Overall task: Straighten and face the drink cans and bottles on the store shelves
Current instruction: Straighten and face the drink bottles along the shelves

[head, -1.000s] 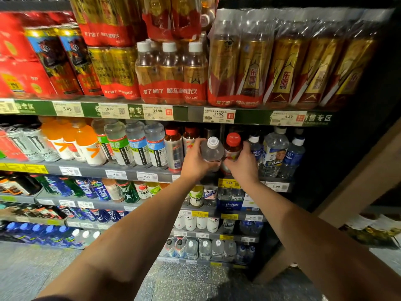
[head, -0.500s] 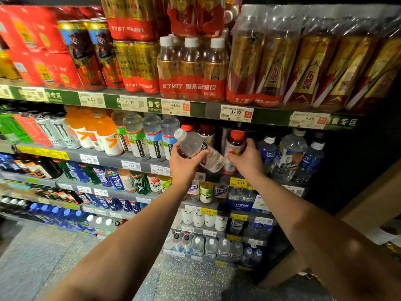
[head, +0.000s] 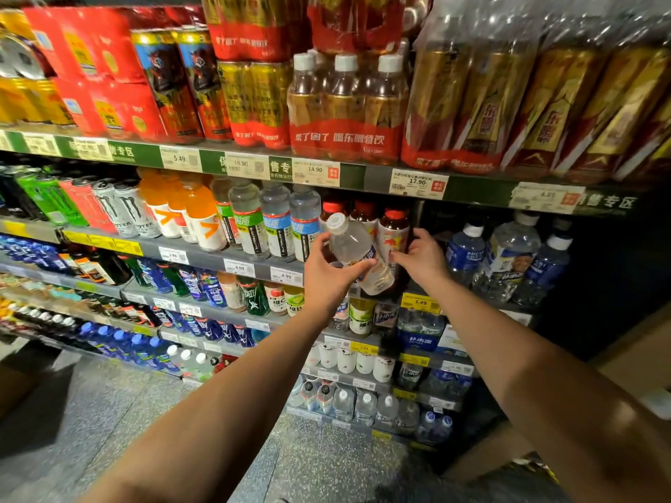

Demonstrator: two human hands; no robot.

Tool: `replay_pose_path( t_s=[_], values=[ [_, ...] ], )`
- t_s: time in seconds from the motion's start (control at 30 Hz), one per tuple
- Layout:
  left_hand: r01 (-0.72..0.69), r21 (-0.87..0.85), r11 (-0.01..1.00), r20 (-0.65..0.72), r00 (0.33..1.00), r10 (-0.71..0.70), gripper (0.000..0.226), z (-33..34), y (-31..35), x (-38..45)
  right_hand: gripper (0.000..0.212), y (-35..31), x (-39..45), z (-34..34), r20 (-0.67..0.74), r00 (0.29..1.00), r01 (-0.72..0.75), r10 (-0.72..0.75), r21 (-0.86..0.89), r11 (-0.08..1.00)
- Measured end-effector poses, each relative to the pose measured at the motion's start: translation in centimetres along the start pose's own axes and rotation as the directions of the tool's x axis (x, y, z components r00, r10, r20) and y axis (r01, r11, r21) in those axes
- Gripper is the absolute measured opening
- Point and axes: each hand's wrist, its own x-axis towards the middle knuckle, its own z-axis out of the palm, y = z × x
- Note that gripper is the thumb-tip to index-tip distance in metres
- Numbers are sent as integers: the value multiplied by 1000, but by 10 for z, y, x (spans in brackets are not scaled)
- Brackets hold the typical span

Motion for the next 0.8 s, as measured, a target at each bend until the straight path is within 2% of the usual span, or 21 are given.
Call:
replay_pose_path(
  t_s=[0.13,0.2,0.33,0.43,0.6,0.8],
  values=[
    [-23,18,1000,88,996,21,81,27,1,-11,34,14,-5,-11,-59,998,-24,28,61,998],
    [-38,49,998,125,992,32,84,42,1,-15,27,23,-8,-18,-90,995,-28,36,97,995],
    [-50,96,994,147,988,35,88,68,9,-19,24,33,-17,-37,-171,985,7,16,131,991],
    [-75,116,990,96,993,64,77,86,16,-22,23,38,-26,-51,-200,980,38,-14,117,992],
    [-41,142,989,-2,999,42,82,111,23,-17,10,51,-34,-67,-213,976,63,-33,136,989],
    [-71,234,970,41,997,64,79,133,24,-6,12,61,-37,-77,-197,980,55,-18,184,981]
  ],
)
